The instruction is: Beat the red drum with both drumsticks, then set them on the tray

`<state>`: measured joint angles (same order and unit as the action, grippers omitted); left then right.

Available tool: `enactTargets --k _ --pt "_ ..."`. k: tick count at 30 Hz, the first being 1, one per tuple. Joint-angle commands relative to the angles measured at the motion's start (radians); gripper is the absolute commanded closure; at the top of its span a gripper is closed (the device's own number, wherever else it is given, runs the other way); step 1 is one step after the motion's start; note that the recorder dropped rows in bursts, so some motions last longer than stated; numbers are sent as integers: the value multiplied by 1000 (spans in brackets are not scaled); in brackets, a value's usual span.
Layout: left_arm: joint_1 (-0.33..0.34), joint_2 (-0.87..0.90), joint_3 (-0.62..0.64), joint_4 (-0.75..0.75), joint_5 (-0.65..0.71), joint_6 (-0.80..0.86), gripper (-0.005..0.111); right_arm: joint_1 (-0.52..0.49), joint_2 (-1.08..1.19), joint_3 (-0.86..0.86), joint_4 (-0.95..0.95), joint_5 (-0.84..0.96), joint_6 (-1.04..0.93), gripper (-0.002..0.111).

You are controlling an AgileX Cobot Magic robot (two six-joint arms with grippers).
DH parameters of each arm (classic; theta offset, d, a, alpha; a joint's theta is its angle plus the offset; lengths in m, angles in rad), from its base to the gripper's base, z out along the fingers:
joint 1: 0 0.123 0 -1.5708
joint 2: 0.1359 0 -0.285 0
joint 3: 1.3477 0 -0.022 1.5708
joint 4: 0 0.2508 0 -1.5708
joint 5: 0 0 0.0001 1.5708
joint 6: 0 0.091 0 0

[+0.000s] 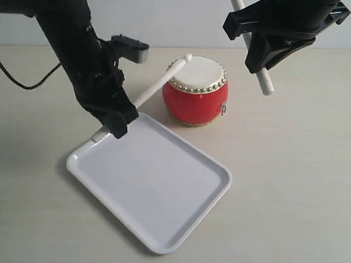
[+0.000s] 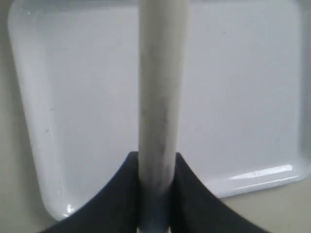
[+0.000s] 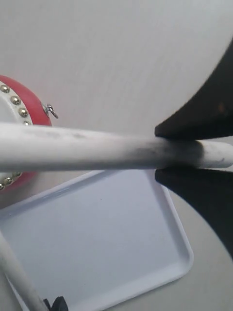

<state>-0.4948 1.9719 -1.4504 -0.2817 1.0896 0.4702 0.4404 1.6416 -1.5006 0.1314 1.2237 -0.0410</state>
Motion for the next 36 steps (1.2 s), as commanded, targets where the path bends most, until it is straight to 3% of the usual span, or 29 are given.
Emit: enactTargets --k 1,8,15,21,31,36 --pt "-4 97 -4 9 44 5 107 -6 -8 -4 -9 -3 1 108" --pt "18 -13 -30 -3 42 -13 107 -6 1 -4 13 -3 1 108" --pt "21 -123 -10 2 77 -15 107 16 165 45 129 -3 -16 108" --pt "21 -132 10 6 99 -25 107 25 291 119 148 -3 16 108" --pt "21 -132 8 8 50 -25 107 14 177 89 86 -3 19 108" --pt "21 -132 8 8 53 -25 107 14 291 168 95 -3 52 108"
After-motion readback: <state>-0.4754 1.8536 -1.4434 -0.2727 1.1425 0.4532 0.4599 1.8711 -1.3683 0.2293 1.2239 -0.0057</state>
